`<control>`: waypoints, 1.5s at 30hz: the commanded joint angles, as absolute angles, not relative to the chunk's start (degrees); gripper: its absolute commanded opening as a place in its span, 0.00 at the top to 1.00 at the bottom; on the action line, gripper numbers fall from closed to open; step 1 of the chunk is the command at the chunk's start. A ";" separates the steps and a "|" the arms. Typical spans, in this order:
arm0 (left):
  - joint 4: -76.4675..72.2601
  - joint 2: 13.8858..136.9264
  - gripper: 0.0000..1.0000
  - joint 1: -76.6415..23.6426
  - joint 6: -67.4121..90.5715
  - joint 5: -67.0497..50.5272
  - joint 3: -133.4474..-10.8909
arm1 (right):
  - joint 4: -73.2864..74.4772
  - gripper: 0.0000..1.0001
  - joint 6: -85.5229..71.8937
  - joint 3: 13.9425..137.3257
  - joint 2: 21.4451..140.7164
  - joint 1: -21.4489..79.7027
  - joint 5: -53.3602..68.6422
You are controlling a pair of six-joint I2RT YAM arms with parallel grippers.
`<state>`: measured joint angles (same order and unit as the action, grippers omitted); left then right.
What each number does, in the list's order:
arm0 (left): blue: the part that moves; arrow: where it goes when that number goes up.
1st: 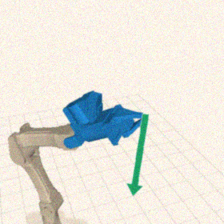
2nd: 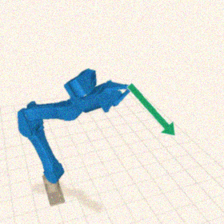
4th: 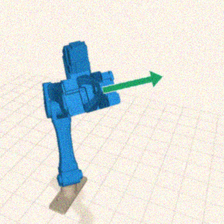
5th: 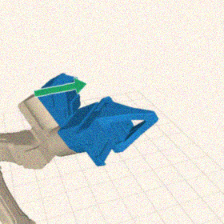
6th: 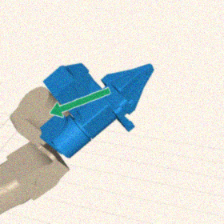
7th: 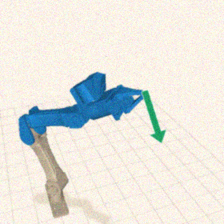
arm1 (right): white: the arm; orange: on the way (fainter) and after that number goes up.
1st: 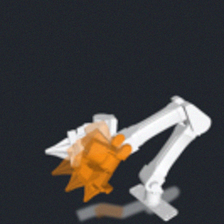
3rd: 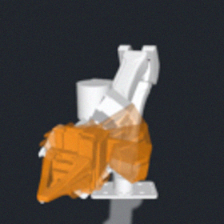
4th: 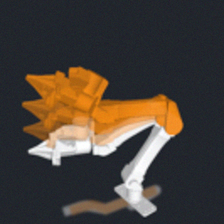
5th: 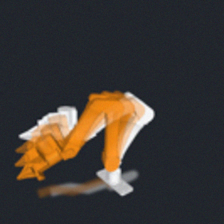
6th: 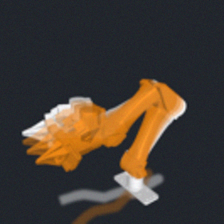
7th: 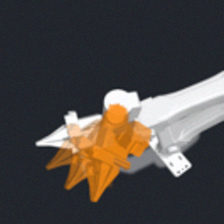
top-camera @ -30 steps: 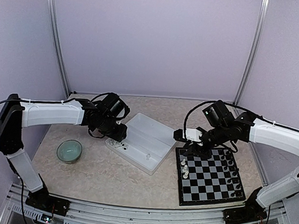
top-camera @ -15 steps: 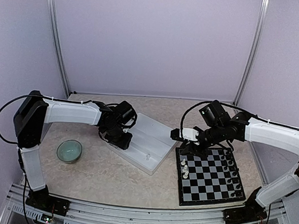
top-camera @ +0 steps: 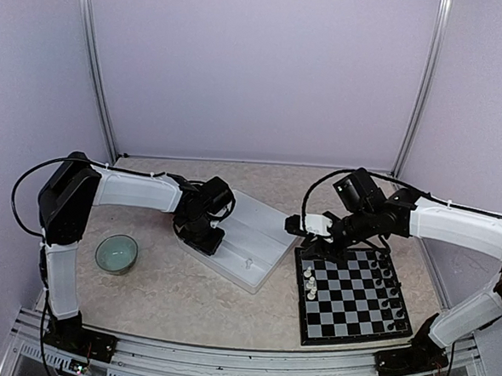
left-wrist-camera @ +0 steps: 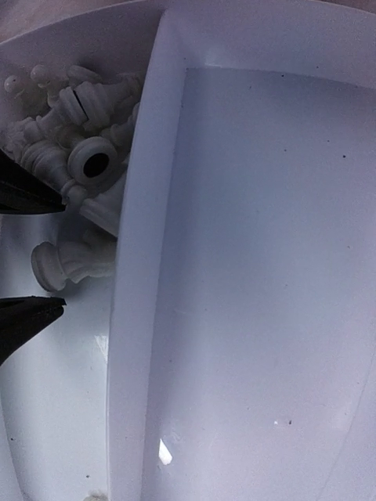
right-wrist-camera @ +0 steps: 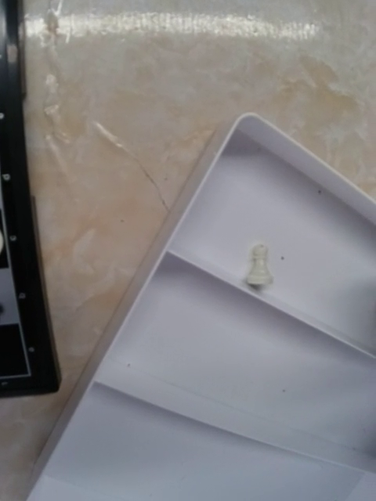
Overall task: Set up the chess pieces on the board
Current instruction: Pick up the knight from the storage box.
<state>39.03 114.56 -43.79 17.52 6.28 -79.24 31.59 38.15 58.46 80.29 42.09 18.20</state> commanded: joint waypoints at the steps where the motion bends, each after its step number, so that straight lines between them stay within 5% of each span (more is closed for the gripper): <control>1: 39.18 116.11 0.63 -43.34 17.47 6.41 -80.98 | 30.60 0.71 38.30 57.89 81.36 41.79 19.07; 22: 35.13 107.73 0.90 -44.47 12.39 6.14 -77.81 | 29.86 0.74 29.31 68.59 85.26 36.52 22.65; 33: 11.45 86.59 0.90 -53.43 3.86 3.87 -64.41 | 40.36 0.68 15.66 87.04 99.81 29.54 51.36; 45: 8.39 86.61 0.89 -59.85 1.05 6.78 -66.14 | 44.10 0.63 12.31 91.13 105.60 32.71 68.20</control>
